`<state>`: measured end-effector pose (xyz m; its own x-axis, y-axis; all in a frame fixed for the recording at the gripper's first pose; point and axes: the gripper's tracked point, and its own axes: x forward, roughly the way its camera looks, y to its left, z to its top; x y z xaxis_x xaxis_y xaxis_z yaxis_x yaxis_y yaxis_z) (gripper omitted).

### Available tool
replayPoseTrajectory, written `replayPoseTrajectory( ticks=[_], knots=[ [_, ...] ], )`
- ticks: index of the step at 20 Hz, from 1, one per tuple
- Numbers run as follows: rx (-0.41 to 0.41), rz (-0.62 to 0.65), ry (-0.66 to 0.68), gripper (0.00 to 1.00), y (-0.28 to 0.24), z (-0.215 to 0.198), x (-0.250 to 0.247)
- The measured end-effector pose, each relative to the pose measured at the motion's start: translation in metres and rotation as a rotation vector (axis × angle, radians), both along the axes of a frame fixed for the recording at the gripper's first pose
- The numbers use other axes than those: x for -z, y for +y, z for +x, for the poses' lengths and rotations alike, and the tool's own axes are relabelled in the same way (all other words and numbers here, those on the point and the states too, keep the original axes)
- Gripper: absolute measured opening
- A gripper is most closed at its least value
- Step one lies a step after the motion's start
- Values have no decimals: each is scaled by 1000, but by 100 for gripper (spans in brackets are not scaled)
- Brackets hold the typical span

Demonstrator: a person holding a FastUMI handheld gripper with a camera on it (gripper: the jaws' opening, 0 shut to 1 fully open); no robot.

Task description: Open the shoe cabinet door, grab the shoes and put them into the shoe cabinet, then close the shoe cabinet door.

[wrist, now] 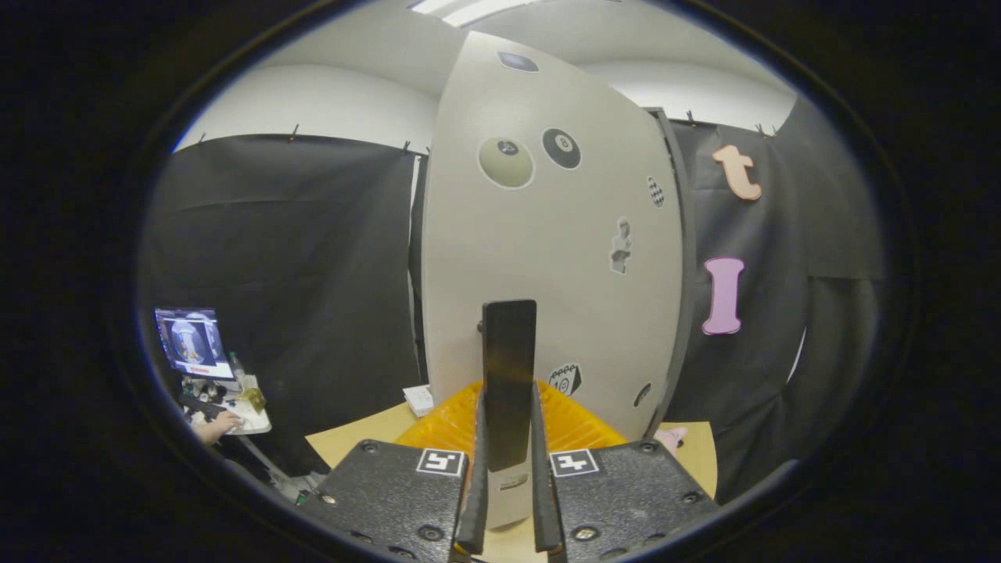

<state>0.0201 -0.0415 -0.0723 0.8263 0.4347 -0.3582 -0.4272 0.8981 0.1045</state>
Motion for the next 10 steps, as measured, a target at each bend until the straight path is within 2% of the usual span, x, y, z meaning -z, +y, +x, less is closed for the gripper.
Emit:
replayPoseTrajectory(
  ticks=[5,10],
  knots=[
    [56,-13,-7,26,-30,-13,-4],
    [80,-9,26,21,-53,-12,-5]
  ],
)
